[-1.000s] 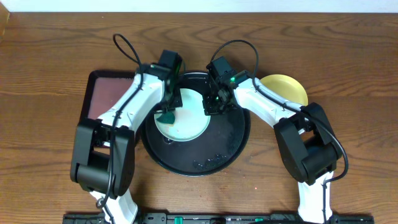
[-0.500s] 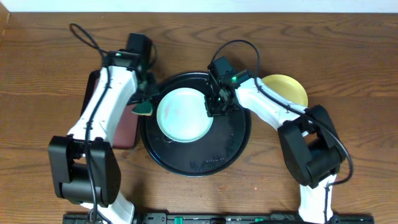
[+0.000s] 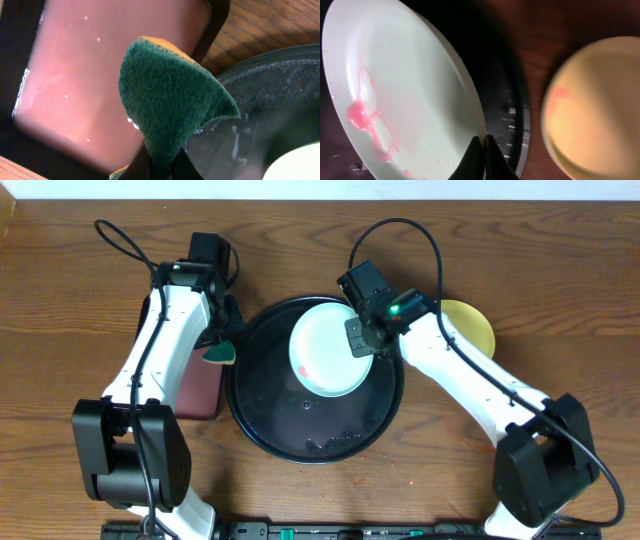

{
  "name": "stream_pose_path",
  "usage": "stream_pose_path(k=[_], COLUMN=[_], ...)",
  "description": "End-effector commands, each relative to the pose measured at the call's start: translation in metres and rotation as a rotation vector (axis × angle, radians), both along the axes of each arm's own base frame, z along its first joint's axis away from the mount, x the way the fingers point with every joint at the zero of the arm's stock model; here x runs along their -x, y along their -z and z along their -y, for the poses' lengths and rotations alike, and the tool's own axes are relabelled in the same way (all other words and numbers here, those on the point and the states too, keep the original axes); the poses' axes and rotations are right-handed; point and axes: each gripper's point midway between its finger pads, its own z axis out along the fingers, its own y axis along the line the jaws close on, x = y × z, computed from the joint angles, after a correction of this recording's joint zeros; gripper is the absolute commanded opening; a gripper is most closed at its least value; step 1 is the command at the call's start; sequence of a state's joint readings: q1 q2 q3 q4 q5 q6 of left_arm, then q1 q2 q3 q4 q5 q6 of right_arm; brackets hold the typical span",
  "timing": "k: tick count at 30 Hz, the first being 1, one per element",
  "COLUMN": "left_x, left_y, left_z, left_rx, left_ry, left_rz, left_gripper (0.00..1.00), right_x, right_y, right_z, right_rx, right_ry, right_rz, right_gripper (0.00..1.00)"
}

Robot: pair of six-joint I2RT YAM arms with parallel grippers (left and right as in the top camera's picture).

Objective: Clean dirty plates on tray and stack at the side

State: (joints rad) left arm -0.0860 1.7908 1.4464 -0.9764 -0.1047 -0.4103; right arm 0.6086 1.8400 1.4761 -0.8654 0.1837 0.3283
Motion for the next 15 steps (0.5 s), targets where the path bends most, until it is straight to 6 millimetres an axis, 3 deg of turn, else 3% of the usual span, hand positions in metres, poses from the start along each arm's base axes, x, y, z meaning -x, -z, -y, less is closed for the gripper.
stream_pose_path(k=[1, 15], left_x=[0.001, -0.001], left_y=[-0.002, 0.000], left_z=[-0.004, -0.004], left_rx=[-0.018, -0.017], left_ry=[0.010, 0.010], left_rz=[0.006, 0.013], left_gripper=[0.08, 0.08], right_x=[-0.007, 0.007], right_y=[-0.034, -0.097], right_z=[0.022, 0.021], right_rx=[0.162, 0.375], right_ry=[0.033, 0.031], right_rz=[0.164, 0.436], right_gripper=[0.01, 0.01])
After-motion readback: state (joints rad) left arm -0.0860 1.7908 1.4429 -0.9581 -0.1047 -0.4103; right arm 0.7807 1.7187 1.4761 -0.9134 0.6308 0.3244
